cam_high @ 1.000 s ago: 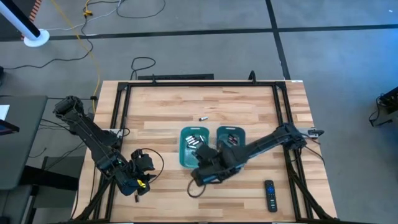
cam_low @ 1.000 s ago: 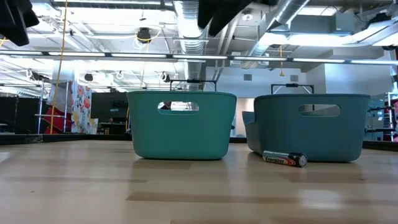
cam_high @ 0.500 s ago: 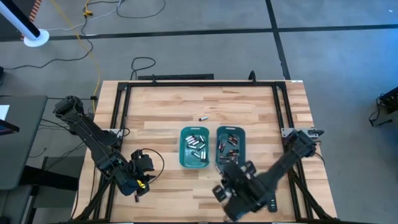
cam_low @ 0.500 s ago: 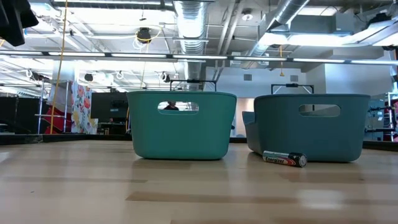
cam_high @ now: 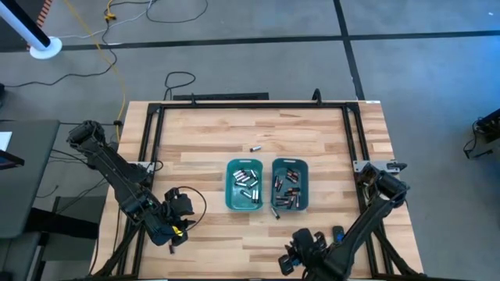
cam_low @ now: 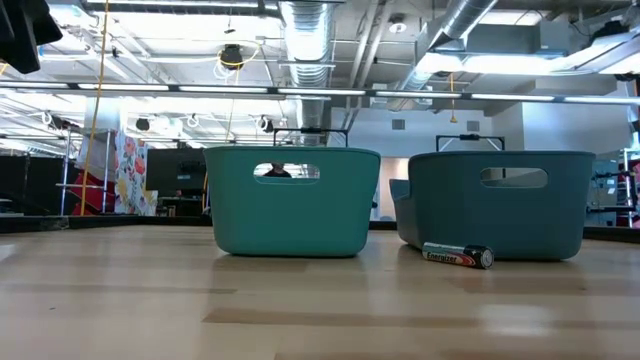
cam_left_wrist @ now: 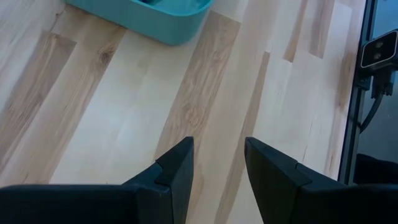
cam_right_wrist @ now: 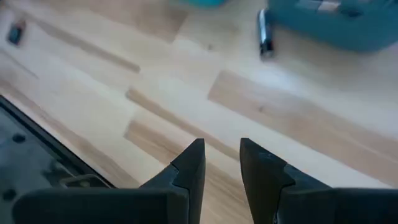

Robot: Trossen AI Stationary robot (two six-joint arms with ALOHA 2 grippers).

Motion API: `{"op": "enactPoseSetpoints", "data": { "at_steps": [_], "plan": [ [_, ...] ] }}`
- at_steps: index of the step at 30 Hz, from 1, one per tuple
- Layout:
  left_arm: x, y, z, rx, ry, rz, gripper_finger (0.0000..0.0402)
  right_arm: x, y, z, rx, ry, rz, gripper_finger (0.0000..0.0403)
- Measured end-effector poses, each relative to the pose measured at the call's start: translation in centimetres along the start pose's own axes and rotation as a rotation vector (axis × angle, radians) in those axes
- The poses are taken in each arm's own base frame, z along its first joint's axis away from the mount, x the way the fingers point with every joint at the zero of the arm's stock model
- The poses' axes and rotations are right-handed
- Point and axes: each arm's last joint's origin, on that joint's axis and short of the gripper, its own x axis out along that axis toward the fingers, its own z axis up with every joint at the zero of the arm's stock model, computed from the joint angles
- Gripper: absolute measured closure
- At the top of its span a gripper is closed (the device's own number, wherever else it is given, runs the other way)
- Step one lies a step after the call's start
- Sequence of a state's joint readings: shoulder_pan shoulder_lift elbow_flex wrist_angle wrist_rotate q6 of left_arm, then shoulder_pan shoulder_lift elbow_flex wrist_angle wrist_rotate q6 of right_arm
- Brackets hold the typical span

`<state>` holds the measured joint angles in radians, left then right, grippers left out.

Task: Sort batteries
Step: Put the black battery into the blue bin

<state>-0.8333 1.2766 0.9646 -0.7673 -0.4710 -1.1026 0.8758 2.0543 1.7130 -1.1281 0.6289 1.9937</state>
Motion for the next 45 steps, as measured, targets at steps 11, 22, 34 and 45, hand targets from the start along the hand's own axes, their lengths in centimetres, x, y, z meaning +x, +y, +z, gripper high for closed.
{"op": "enactPoseSetpoints", "data": {
  "at_steps": [11, 22, 34, 45],
  "plan": [
    [0.0, 0.0, 0.0, -0.034, -0.001, -0.004, 0.0262, 7.3, -3.5, -3.5, -0.059, -0.025, -0.002, 0.0285],
    [0.0, -0.1, -0.1, -0.059, 0.024, -0.015, 0.0262, 12.1, -3.7, -3.7, -0.185, -0.153, -0.032, 0.0252],
    [0.4, 0.6, 0.6, -0.069, 0.037, 0.021, 0.0262, 14.8, -3.5, -1.2, -0.252, -0.261, -0.092, 0.0208],
    [0.8, 1.6, 1.0, -0.071, 0.068, 0.093, 0.0262, 16.8, -3.6, 0.1, -0.258, -0.292, -0.144, 0.0242]
  ]
}}
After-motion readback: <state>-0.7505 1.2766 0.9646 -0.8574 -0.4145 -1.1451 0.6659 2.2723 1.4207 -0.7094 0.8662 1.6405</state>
